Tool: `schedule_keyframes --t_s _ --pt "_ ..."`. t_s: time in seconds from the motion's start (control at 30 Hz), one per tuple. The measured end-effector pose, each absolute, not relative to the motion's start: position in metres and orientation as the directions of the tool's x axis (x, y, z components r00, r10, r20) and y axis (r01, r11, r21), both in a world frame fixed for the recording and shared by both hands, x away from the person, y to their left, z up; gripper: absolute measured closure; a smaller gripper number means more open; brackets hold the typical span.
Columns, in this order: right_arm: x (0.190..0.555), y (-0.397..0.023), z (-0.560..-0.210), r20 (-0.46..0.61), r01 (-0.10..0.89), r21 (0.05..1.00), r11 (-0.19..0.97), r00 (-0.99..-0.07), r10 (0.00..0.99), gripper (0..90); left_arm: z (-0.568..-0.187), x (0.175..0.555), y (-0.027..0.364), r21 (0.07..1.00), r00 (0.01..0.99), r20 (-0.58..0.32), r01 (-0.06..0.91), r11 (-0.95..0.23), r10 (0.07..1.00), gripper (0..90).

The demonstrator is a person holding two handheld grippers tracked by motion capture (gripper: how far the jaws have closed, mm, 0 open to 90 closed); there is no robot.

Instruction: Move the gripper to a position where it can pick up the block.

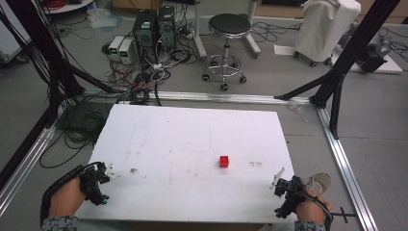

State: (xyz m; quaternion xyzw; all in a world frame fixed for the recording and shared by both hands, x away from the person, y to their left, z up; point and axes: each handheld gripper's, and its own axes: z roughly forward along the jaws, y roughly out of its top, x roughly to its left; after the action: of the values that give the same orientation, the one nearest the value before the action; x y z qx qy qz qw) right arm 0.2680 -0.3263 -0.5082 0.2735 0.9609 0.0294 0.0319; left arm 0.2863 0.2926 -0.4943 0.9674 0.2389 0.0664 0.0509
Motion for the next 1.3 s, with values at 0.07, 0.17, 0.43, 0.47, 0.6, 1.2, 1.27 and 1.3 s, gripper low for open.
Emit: schedule_keyframes --t_s 0.07,0.17,0.43,0.47,0.6,1.2,1.27,1.3 --pt "0.2681 -0.3256 -0.5084 -0.040 0.519 0.073 0.852 -0.852 0.523 2.6 -0.4943 0.2859 0.2925 0.130 0.878 0.107 0.453 -0.882 0.467 21.9" --pt "0.2680 -0.3244 -0.5085 -0.042 0.520 0.069 0.851 -0.851 0.523 2.5 -0.4942 0.2855 0.2921 0.128 0.878 0.105 0.453 -0.882 0.467 21.9" --pt "0.2683 -0.3249 -0.5077 -0.044 0.523 0.070 0.849 -0.849 0.526 2.5 -0.4956 0.2864 0.2917 0.128 0.878 0.103 0.455 -0.881 0.468 21.9" --pt "0.2680 -0.3250 -0.5074 -0.046 0.526 0.070 0.848 -0.847 0.529 2.5 -0.4956 0.2873 0.2920 0.124 0.879 0.100 0.453 -0.883 0.465 21.9" --pt "0.2681 -0.3247 -0.5084 -0.044 0.522 0.066 0.850 -0.850 0.525 2.6 -0.4960 0.2871 0.2927 0.128 0.878 0.103 0.455 -0.881 0.468 21.9" --pt "0.2671 -0.3250 -0.5088 -0.041 0.523 0.077 0.849 -0.849 0.527 2.6 -0.4952 0.2860 0.2904 0.136 0.880 0.114 0.446 -0.885 0.461 21.9" --pt "0.2674 -0.3242 -0.5091 -0.040 0.522 0.076 0.850 -0.850 0.526 2.5 -0.4954 0.2861 0.2902 0.133 0.880 0.114 0.446 -0.885 0.461 21.9" --pt "0.2674 -0.3242 -0.5091 -0.040 0.522 0.076 0.850 -0.850 0.526 2.5 -0.4954 0.2861 0.2902 0.133 0.880 0.114 0.446 -0.885 0.461 21.9"
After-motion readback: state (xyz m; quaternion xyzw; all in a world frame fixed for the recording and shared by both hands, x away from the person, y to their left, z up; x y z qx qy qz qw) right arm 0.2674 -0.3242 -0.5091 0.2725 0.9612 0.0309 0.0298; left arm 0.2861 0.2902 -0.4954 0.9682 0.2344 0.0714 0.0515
